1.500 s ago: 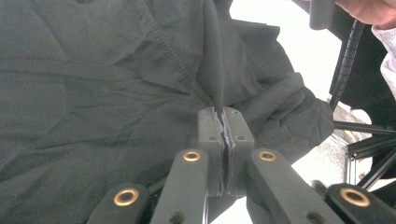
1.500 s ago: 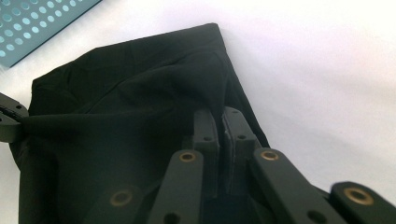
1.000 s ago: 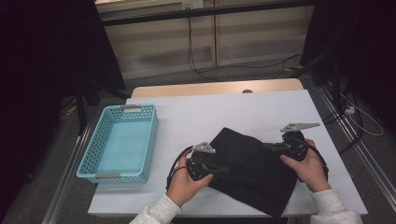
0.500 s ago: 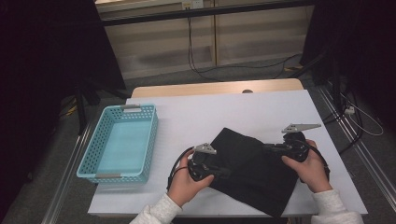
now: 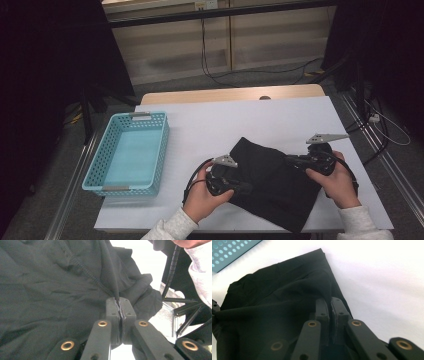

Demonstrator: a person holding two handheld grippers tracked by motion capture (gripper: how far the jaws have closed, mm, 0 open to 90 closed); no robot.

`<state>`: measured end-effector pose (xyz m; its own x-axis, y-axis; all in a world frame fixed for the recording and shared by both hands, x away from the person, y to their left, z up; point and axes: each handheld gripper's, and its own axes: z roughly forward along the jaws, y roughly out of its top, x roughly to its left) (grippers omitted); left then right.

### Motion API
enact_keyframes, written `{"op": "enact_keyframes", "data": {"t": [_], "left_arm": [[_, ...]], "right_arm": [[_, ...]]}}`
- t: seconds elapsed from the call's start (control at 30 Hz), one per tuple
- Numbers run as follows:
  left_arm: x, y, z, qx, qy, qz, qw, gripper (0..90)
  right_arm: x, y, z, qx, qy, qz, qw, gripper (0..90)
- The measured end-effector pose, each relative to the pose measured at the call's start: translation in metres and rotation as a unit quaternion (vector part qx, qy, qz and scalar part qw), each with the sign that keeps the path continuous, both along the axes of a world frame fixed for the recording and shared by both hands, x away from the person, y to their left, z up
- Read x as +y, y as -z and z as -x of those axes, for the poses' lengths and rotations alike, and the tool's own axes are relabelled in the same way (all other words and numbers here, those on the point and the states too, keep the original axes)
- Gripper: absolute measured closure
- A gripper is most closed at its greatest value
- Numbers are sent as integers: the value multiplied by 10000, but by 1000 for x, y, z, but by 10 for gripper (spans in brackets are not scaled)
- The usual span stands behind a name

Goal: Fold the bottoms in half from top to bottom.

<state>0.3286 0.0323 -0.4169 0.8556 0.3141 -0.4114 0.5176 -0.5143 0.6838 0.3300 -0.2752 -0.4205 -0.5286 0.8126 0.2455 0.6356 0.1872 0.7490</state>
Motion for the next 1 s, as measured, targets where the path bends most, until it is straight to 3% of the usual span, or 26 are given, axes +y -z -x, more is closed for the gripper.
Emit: {"op": "enact_keyframes", "data": {"t": [0.27,0.37,0.43,0.5,0.6,0.7,1.0], "left_arm": [[-15,-2,10,53,320,64,9995,870],[-14,-3,9,-32,267,142,9995,767],[-11,-5,6,-137,103,156,9997,568],[-5,-7,1,-175,-37,155,9997,470],[3,-8,-8,-287,-272,103,9992,340],[14,-8,-17,-394,-486,27,9980,290],[46,1,-41,-324,-1189,-173,9922,240]], "right_arm": [[-18,-14,23,-46,14,62,10000,855],[-24,-13,32,38,-4,127,9999,849],[-29,-10,35,113,-64,120,9998,813],[-32,-8,36,38,0,101,9999,714],[-29,-8,33,-37,40,135,9999,636],[-23,-5,30,-103,33,184,9998,600],[-18,6,21,-171,250,291,9991,500]]}}
